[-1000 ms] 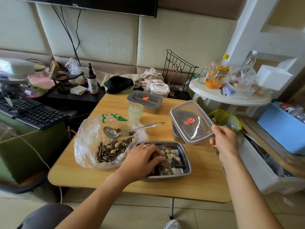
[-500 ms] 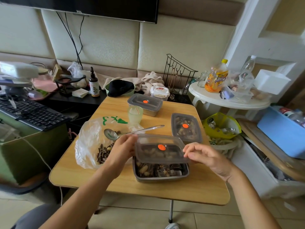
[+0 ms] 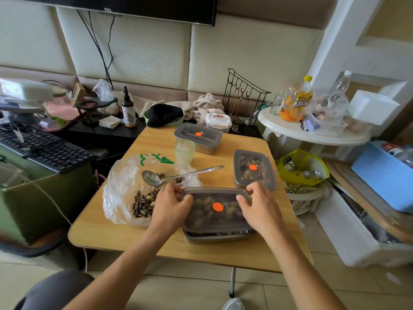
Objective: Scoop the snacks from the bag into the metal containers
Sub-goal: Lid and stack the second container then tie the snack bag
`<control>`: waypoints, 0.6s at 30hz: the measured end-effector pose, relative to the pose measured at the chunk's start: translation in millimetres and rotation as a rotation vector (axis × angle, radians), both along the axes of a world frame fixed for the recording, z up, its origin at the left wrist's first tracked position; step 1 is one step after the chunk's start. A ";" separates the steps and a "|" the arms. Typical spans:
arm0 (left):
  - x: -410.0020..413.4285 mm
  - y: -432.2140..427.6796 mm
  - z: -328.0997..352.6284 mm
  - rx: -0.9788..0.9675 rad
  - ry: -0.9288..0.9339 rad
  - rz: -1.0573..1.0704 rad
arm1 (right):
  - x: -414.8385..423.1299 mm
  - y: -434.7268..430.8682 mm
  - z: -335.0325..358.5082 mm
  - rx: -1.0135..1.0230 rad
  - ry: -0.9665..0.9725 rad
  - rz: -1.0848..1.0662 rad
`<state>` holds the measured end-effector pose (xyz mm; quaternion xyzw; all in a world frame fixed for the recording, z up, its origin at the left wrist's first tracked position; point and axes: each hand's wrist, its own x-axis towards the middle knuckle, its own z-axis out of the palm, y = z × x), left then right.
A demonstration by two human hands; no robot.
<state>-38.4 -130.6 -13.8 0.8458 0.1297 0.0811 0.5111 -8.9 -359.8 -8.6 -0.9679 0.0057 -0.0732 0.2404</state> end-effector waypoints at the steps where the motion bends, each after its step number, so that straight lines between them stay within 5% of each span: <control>1: 0.1 0.9 -2.3 0.023 0.009 -0.010 | -0.6 1.3 0.2 -0.034 0.018 -0.004; 14: 4.2 -16.3 -18.4 0.238 -0.018 -0.085 | 14.3 1.9 -9.9 -0.003 0.025 -0.033; 18: 5.9 -20.4 -23.4 0.472 -0.003 -0.179 | 17.6 10.3 -17.2 -0.041 -0.006 -0.087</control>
